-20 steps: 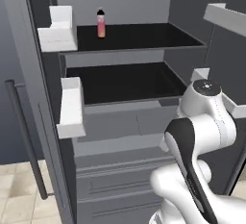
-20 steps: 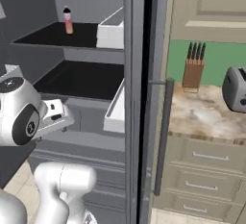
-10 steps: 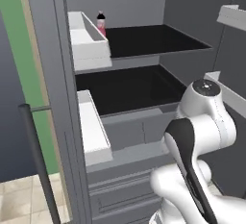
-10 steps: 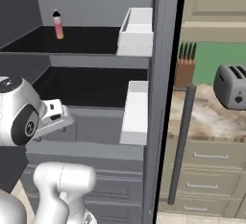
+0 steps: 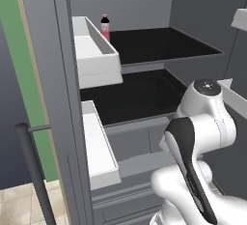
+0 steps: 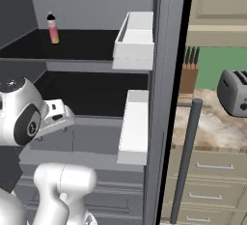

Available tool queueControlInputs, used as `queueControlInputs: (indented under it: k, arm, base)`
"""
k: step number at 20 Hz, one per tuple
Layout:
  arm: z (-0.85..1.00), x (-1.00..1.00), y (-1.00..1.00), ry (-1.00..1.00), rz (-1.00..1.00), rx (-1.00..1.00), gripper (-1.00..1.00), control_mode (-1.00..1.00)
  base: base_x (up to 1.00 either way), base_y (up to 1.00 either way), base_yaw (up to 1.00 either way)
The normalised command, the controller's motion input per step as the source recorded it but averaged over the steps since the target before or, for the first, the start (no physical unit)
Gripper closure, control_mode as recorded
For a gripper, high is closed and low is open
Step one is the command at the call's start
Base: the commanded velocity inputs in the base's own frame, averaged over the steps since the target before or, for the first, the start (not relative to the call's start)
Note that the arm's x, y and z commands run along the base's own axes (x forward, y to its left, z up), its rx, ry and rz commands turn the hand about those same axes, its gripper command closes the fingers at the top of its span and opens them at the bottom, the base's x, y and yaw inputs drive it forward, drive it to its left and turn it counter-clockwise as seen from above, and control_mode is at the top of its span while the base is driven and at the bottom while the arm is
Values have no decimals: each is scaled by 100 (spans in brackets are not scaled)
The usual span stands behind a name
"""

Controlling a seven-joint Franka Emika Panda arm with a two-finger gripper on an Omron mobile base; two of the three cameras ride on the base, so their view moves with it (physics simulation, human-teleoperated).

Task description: Open the fridge, grab two sodas, and place both sodas inside the bowl with ice on the dining counter.

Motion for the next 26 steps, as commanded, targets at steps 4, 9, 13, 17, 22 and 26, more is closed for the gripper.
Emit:
queueControlInputs:
  k: [4, 9, 13, 17, 22, 26]
  arm:
    - [14, 55, 17, -16, 9, 22, -100, -100]
    - [50, 21, 33, -27, 2, 17, -100, -100]
    - [68, 2, 41, -33, 0, 12, -100, -100]
    - [78, 1, 39, -34, 0, 10, -100, -100]
    - [83, 12, 26, -31, 0, 7, -100, -100]
    - [81, 24, 17, -21, -1, 4, -100, -100]
  base:
    - [0, 0, 0]
    - [0, 0, 0]
    - [0, 0, 0]
    - [0, 0, 0]
    - [0, 0, 0]
    - [0, 0, 0]
